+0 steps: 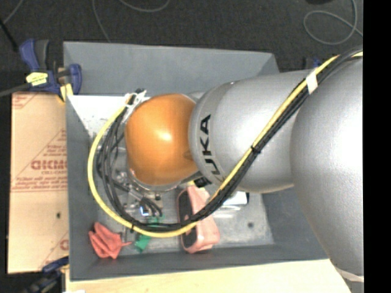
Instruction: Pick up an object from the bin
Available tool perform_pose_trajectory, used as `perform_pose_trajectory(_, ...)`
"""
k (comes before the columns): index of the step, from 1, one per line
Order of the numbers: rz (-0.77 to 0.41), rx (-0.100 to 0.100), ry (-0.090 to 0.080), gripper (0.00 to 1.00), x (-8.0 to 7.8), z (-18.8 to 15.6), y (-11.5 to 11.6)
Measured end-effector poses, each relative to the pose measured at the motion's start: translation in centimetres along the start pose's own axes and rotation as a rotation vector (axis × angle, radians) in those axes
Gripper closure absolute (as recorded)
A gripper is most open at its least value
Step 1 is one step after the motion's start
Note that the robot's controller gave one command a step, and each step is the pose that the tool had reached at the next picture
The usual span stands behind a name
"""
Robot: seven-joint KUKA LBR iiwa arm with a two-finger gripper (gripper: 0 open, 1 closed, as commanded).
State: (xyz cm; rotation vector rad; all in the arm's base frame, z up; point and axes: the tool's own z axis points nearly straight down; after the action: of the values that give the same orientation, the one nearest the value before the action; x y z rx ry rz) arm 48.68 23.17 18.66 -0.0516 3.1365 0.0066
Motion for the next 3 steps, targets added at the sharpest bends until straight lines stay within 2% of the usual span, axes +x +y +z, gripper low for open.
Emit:
perform_pose_trajectory(1,0.122,0.002,0.006,0.00,0.7,3.8,-2.2)
perform_pose_trajectory(2,0.254,-0.002,-0.001,0.00,-2.4,6.5,-4.7)
perform_pose_trajectory(3,0.439,0.003,0.002,0.00,-3.0,6.4,-5.5)
